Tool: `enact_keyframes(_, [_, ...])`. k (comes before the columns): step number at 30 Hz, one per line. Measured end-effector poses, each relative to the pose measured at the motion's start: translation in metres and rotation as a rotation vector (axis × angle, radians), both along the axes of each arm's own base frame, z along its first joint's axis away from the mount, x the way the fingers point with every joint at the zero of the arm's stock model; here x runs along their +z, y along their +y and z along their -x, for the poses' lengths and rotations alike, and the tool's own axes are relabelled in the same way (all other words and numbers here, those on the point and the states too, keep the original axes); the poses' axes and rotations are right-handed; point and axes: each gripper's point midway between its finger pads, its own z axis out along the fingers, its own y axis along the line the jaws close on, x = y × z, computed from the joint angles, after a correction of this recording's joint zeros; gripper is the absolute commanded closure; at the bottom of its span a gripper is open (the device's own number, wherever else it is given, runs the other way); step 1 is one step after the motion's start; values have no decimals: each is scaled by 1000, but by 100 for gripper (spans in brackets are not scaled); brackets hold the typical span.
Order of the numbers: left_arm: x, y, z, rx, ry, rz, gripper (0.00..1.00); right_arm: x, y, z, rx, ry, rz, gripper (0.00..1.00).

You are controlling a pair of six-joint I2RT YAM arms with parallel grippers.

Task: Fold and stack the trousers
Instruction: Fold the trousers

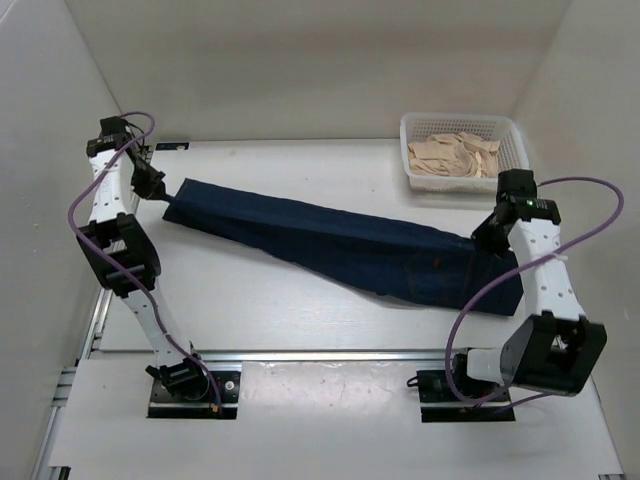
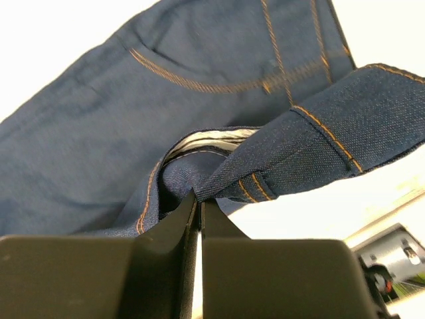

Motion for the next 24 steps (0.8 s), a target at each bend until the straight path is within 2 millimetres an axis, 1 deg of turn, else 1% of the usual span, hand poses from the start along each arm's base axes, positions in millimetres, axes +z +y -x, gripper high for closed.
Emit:
enact_keyframes(5, [-17,-1,-28,-20,14,26,90,-9,-2,-38,16,4,-8,100])
enact_keyframes(7, [-20,-2,-37,-26,13,27,90,-12,-3,-50,19,10,-10,100])
enact_keyframes(12, [-19,-5,-59,-45,-13,18,90,-20,-6,-80,26,17,-8,100])
enact_keyframes(14, [-20,-7,-67,-52,-20,15,78,-24,-8,-91,28,22,-5,100])
enact_keyframes(15, [-21,-8,-70,-58,-23,15,71,-27,-9,-96,29,27,-4,99])
enact_keyframes(16, [-23,-6,-76,-58,-31,10,61,-29,-12,-101,28,34,7,95])
enact_keyframes(17, [-23,-3,-84,-58,-48,2,41,-32,-15,-106,23,40,19,83])
enact_keyframes(18, [-24,1,-94,-61,-72,-9,33,-35,-20,-111,14,44,31,71])
enact_keyframes(20, [-23,4,-115,-76,-122,-19,21,-39,-27,-119,-15,42,44,33])
enact_keyframes(21, [-22,7,-125,-82,-151,-32,8,-39,-31,-122,-25,35,49,11])
enact_keyframes(22, [-22,7,-130,-88,-163,-44,6,-38,-32,-123,-27,30,56,8])
enact_keyframes(23, [-23,5,-129,-99,-156,-51,5,-35,-34,-123,-30,21,62,5])
enact_keyframes(24, [-21,1,-127,-108,-152,-56,0,-32,-34,-123,-29,10,68,5])
